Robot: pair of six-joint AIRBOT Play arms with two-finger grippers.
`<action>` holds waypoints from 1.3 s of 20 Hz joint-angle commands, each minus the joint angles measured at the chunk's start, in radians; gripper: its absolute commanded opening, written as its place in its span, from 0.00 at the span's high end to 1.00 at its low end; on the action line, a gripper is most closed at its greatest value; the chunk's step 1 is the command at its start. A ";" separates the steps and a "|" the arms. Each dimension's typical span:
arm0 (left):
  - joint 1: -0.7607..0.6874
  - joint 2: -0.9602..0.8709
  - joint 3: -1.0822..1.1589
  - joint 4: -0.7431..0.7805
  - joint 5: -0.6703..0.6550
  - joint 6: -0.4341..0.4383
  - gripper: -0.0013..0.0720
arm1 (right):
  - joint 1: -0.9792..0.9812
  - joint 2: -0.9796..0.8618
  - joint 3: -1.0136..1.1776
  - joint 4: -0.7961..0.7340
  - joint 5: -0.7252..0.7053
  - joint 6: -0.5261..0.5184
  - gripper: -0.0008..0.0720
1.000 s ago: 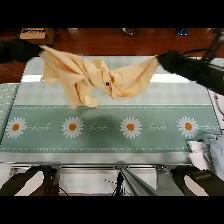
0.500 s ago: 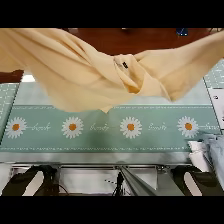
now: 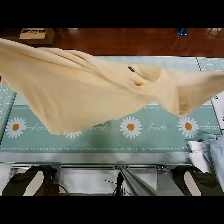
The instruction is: Fold the shirts.
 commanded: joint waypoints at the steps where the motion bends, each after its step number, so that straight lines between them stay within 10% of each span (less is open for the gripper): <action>1: 0.000 0.010 0.012 0.010 0.040 -0.009 0.96 | -0.001 0.002 0.026 -0.016 0.076 -0.036 0.95; 10: 0.000 0.107 0.271 -0.084 0.142 0.035 0.96 | -0.001 0.002 0.425 0.148 0.257 -0.018 0.95; 15: 0.001 0.121 0.276 0.021 -0.115 -0.057 0.96 | -0.001 -0.015 0.464 0.085 0.644 0.027 0.95; 26: -0.073 -0.398 0.153 -0.100 -0.220 0.049 0.96 | 0.000 -0.462 0.245 0.184 0.580 -0.124 0.95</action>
